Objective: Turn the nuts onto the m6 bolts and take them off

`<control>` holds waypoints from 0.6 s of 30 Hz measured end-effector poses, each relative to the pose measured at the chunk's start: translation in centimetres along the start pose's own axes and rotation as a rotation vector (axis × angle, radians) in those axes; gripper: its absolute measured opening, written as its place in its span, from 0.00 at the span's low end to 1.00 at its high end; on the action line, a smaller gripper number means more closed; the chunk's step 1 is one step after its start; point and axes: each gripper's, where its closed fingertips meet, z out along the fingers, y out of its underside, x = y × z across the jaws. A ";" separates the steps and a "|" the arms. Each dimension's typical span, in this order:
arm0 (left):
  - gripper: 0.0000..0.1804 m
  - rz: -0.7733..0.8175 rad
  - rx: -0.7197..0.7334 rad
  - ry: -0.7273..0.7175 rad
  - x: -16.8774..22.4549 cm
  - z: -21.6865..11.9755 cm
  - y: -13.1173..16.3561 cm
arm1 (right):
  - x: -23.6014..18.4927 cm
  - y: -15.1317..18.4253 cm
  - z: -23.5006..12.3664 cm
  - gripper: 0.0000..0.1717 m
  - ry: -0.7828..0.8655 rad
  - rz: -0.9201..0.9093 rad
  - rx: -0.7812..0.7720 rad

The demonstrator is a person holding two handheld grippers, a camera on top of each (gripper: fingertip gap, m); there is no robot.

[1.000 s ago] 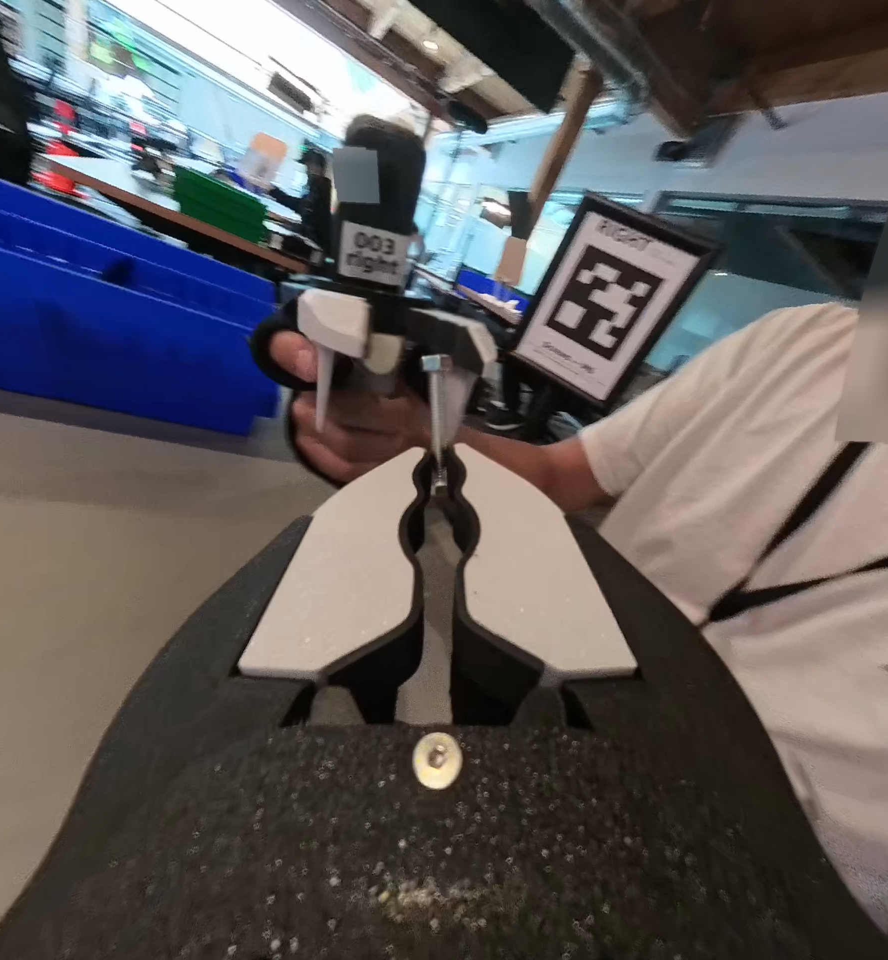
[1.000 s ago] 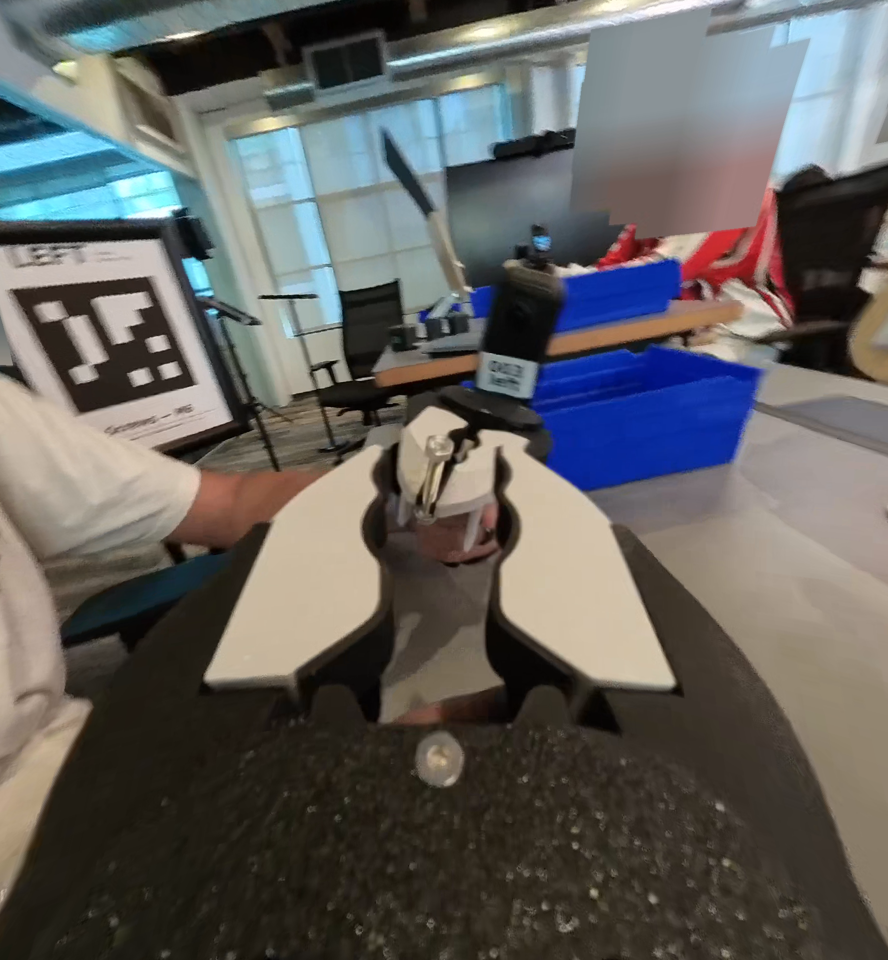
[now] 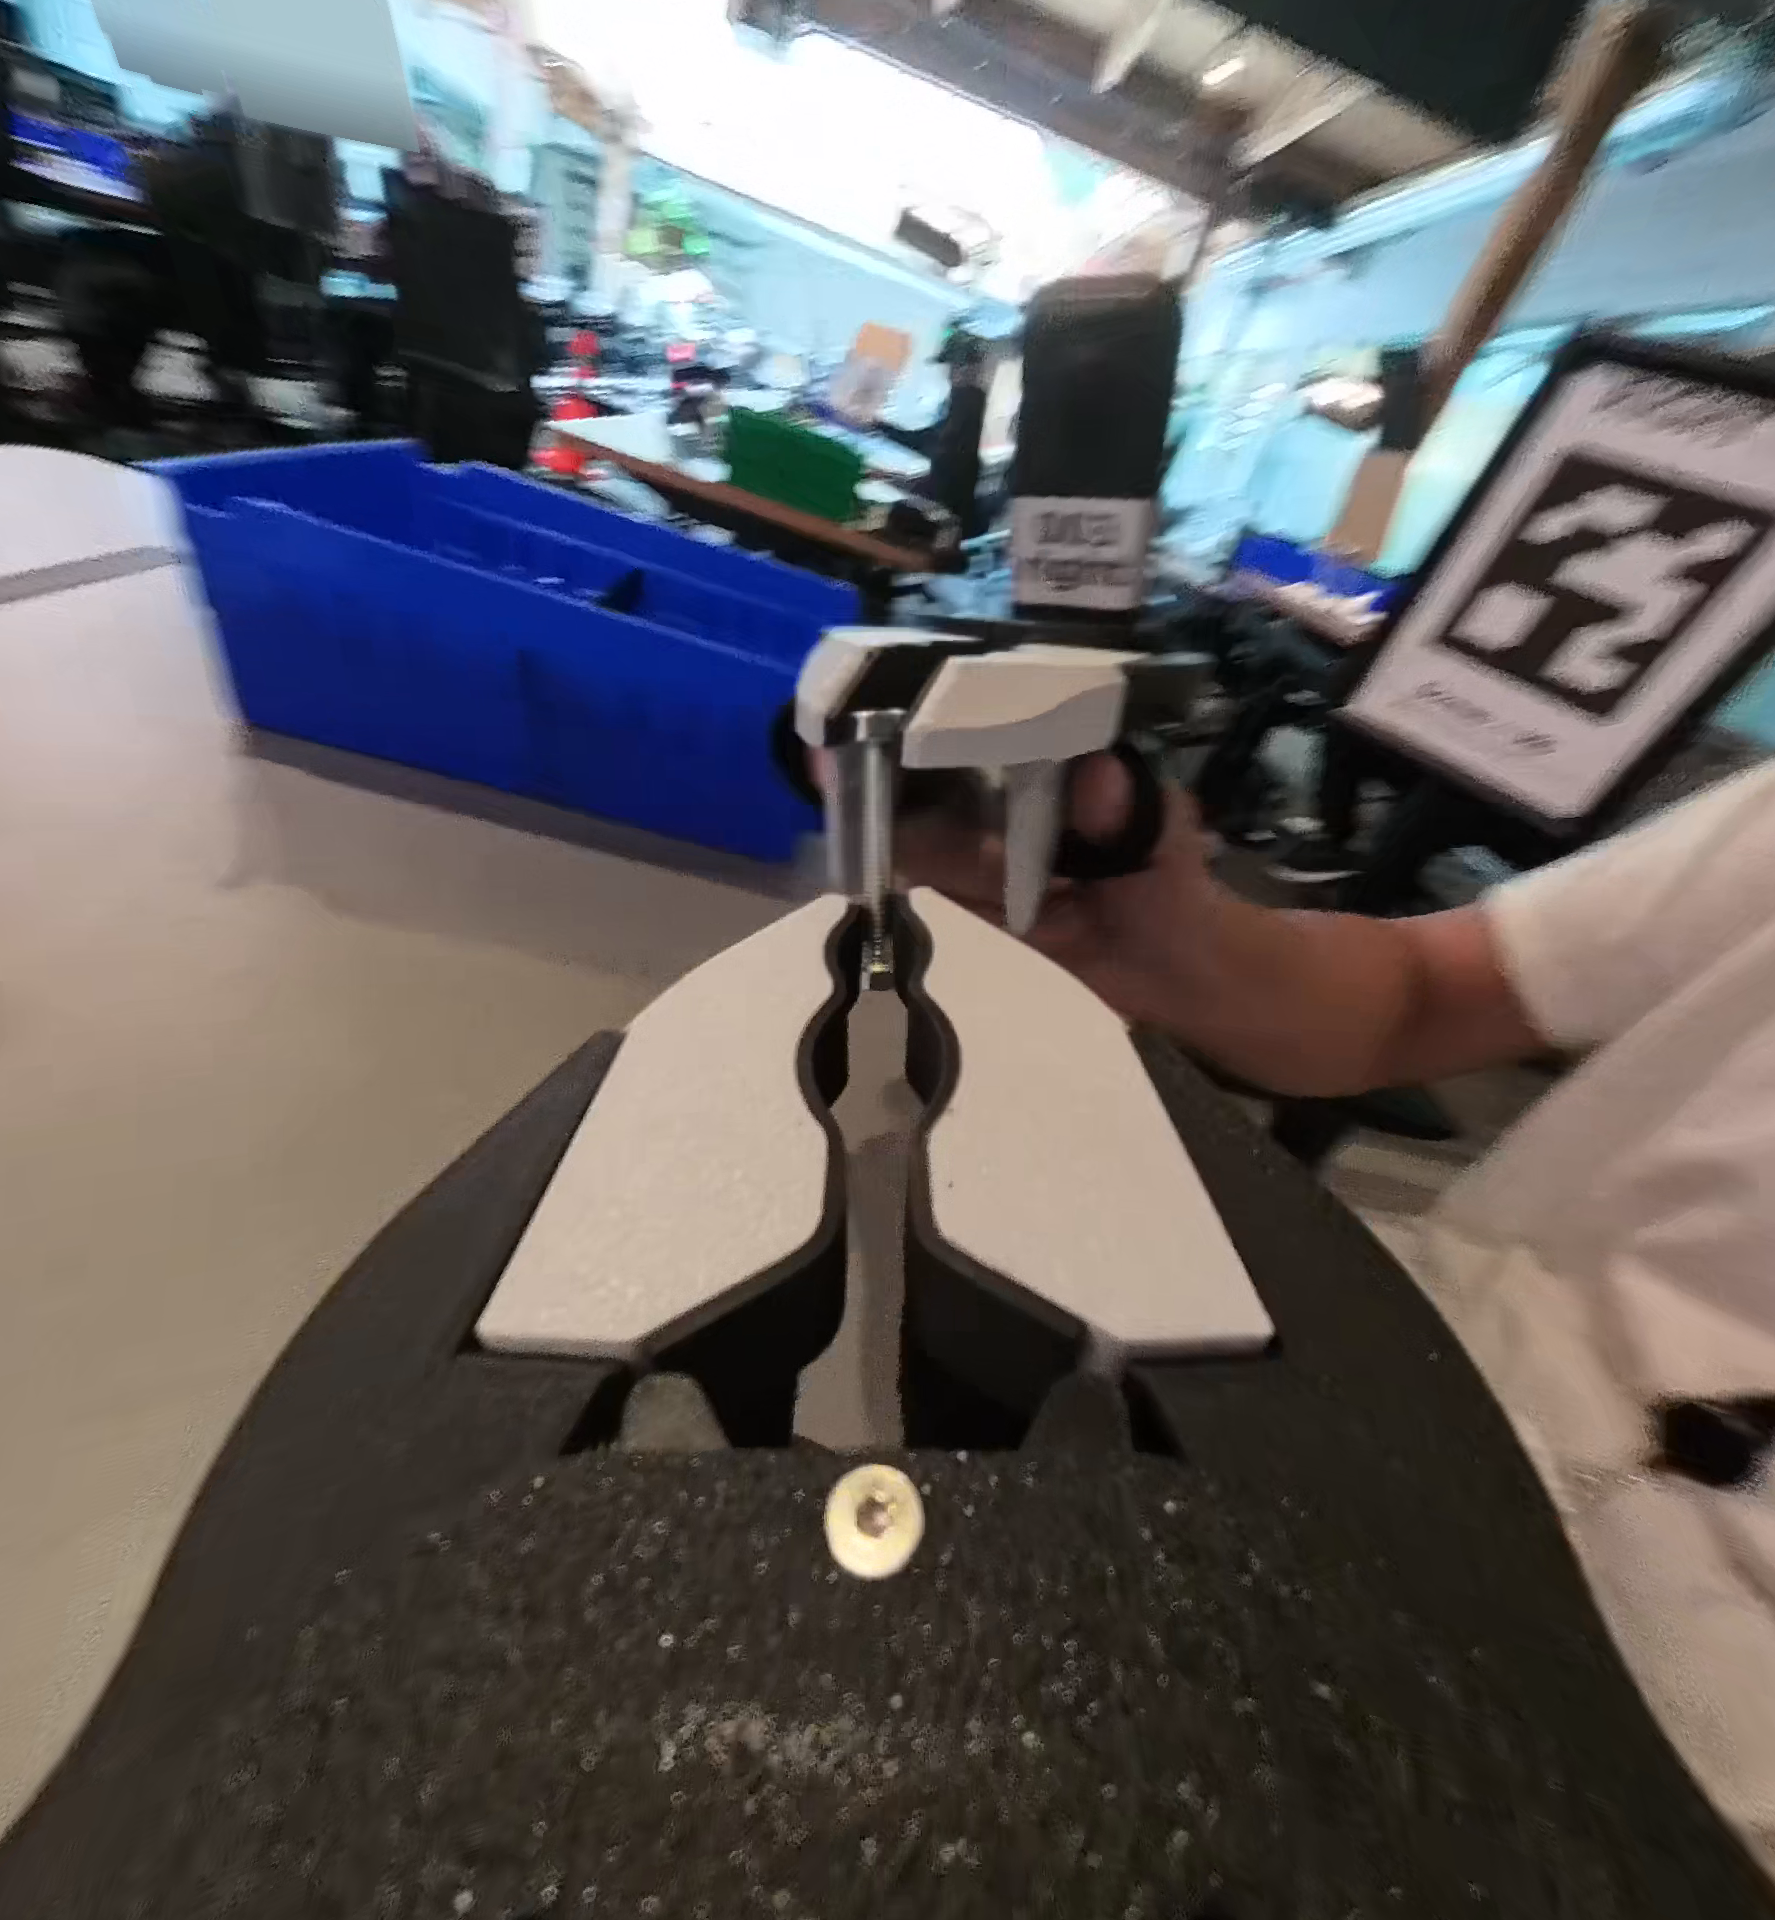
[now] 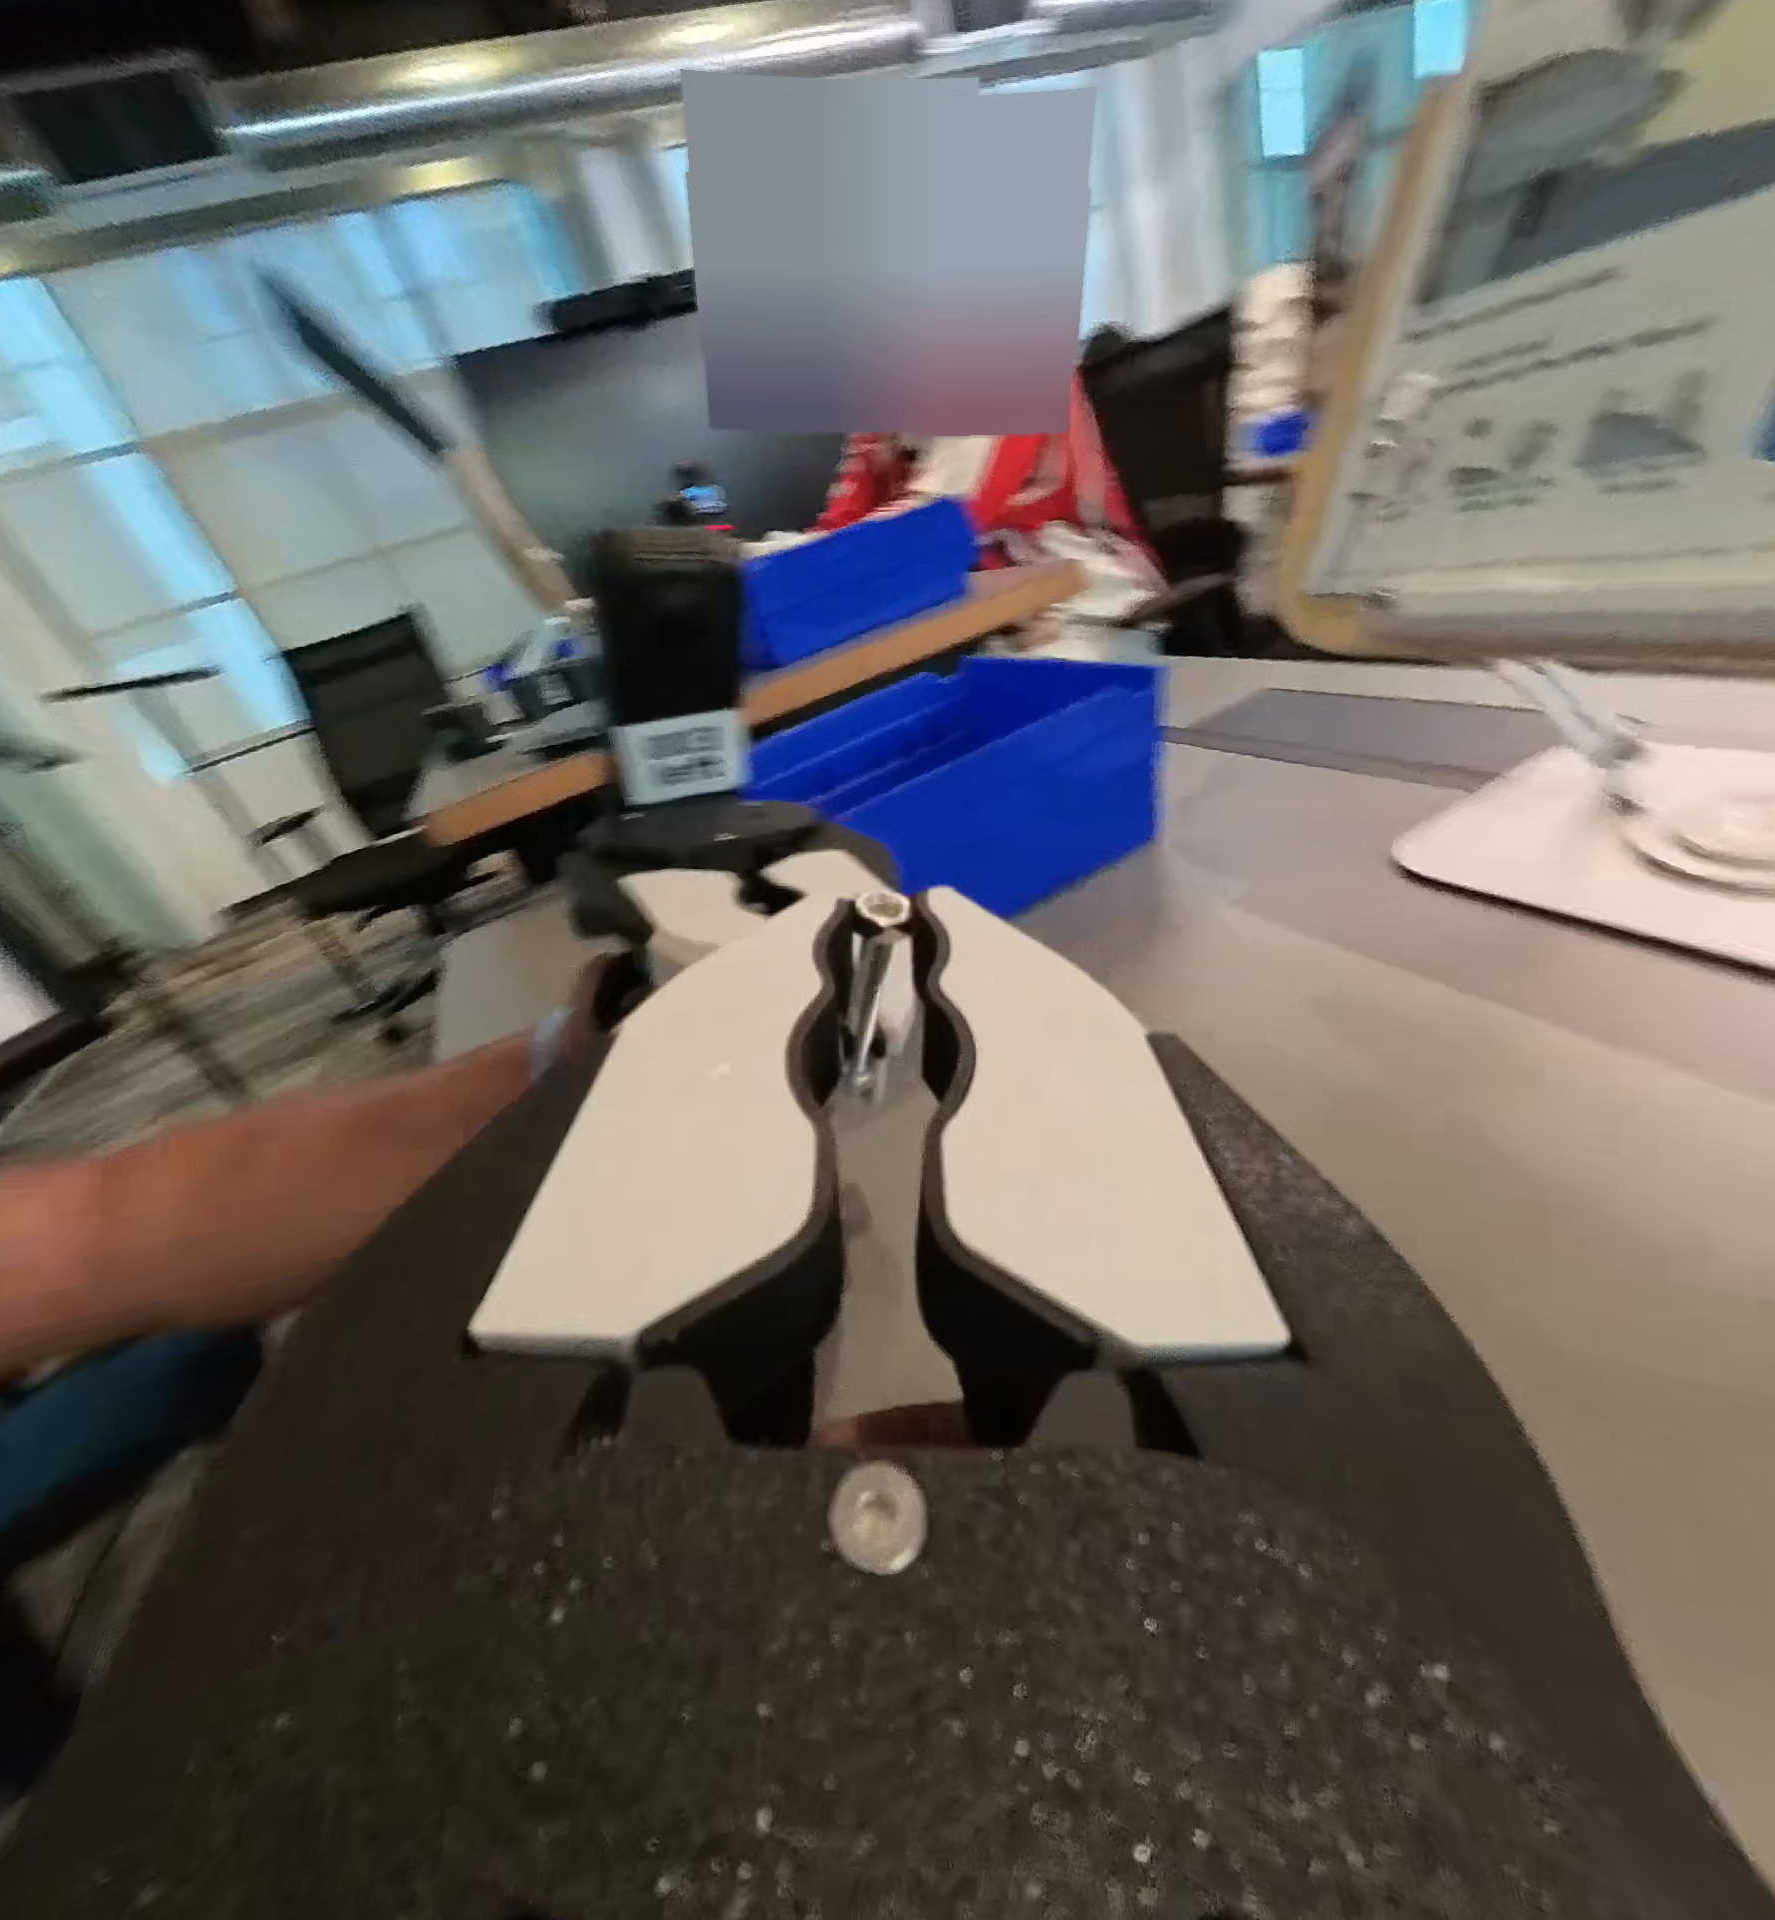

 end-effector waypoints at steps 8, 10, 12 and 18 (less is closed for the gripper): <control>0.03 -0.122 -0.041 0.386 5.6 0.2 0.4 | -5.4 0.3 -3.4 0.06 -0.460 -0.247 -0.052; 0.03 -0.125 -0.079 0.409 6.1 0.4 1.1 | -5.6 0.9 -3.9 0.06 -0.468 -0.324 -0.096; 0.03 -0.121 -0.083 0.382 5.7 0.5 1.3 | -4.9 0.8 -3.9 0.06 -0.399 -0.377 -0.110; 0.03 -0.091 -0.032 0.257 3.5 0.2 0.4 | -2.2 -1.0 -3.2 0.12 -0.208 -0.192 -0.049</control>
